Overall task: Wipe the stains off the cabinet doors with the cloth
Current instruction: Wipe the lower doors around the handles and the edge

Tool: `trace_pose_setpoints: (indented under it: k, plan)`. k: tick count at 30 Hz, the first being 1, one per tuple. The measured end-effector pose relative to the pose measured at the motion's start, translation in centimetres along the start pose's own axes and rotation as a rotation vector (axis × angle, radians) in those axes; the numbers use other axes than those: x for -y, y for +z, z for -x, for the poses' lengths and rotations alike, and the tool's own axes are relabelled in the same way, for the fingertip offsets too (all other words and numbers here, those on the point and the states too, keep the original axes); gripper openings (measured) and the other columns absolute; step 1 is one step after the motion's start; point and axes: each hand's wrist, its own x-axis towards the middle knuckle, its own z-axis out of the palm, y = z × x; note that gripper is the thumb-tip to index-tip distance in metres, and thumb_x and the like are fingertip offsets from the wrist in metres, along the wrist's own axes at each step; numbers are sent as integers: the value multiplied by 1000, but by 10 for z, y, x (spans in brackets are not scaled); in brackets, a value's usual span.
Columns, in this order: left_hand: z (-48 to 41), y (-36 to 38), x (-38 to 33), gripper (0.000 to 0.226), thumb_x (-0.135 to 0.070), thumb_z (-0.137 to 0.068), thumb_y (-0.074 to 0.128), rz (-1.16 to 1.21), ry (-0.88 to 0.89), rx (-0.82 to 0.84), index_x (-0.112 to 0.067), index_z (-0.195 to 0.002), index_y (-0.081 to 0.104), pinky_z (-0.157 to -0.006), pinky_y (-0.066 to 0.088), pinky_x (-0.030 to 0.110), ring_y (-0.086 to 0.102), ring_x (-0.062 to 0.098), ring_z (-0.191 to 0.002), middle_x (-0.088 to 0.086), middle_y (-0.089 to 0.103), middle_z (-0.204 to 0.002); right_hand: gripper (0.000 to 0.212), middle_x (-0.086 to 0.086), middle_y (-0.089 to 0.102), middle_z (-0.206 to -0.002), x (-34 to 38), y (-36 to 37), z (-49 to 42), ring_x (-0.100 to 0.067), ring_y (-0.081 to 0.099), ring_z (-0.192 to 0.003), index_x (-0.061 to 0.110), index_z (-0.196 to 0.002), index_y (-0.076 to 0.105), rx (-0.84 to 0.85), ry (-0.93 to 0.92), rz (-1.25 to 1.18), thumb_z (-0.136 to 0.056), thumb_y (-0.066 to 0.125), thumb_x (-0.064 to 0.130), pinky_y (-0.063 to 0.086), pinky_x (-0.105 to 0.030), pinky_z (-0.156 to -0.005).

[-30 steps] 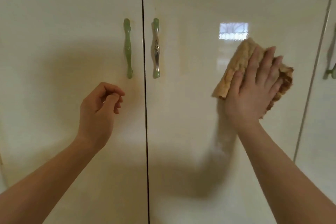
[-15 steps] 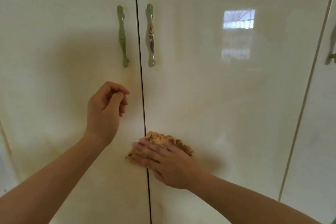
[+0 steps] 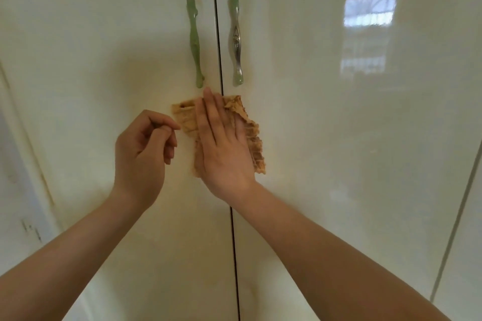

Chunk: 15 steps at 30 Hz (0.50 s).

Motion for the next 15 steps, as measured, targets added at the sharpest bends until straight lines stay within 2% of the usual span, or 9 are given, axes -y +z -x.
trace_pose_setpoints:
  k: [3, 5, 7, 10, 12, 13, 14, 15]
  plan:
    - [8, 1, 11, 20, 1, -94, 43, -10, -40, 16, -3, -87, 61, -49, 40, 28, 47, 20, -53, 7, 54, -63, 68, -6, 10, -172, -7, 28, 64, -21, 6, -160, 11, -163, 20, 100, -195, 49, -102, 47, 26, 15, -45, -125]
    - [16, 5, 18, 21, -1, -93, 44, -9, -61, 29, -8, -85, 62, -48, 38, 29, 46, 20, -53, 0, 54, -61, 76, -1, 1, -173, -16, 45, 126, -17, 2, -160, 15, -165, 10, 276, -384, 101, -101, 49, 29, 27, -41, -118]
    - [30, 11, 30, 21, -3, -93, 44, -3, -91, 43, -11, -84, 62, -49, 36, 34, 46, 21, -54, -2, 54, -62, 82, 0, -2, -173, -28, 59, 190, -15, 5, -159, 16, -165, 5, 462, -577, 218, -98, 50, 31, 31, -36, -110]
    - [61, 19, 50, 19, -5, -93, 44, -12, -127, 86, -9, -86, 62, -50, 34, 41, 45, 22, -56, 2, 53, -63, 84, 2, 2, -173, -55, 73, 276, -12, 19, -156, 19, -165, 6, 742, -829, 419, -94, 48, 33, 28, -33, -112]
    - [83, 22, 64, 19, -5, -92, 45, -28, -167, 109, -9, -86, 62, -49, 33, 45, 45, 24, -56, 8, 53, -64, 88, 5, 8, -172, -73, 70, 311, -9, 25, -154, 18, -165, 2, 857, -935, 479, -91, 48, 32, 12, -38, -120]
    - [92, 23, 70, 19, -5, -92, 45, -43, -182, 121, -11, -85, 62, -49, 33, 45, 45, 25, -56, 9, 53, -65, 91, 9, 15, -171, -81, 65, 318, -7, 28, -152, 16, -163, -6, 858, -930, 461, -91, 47, 31, 2, -41, -123]
    - [98, 23, 74, 19, -6, -92, 45, -57, -193, 130, -13, -85, 62, -49, 34, 46, 45, 26, -56, 8, 53, -65, 93, 13, 25, -168, -87, 53, 314, -4, 33, -148, 13, -161, -14, 838, -874, 431, -91, 45, 30, -1, -38, -124]
    - [101, 24, 75, 20, -7, -91, 46, -75, -190, 144, -16, -85, 62, -50, 35, 45, 45, 27, -56, 6, 53, -64, 93, 16, 33, -164, -92, 40, 299, -3, 37, -144, 13, -161, -16, 768, -818, 400, -91, 44, 28, 7, -34, -122]
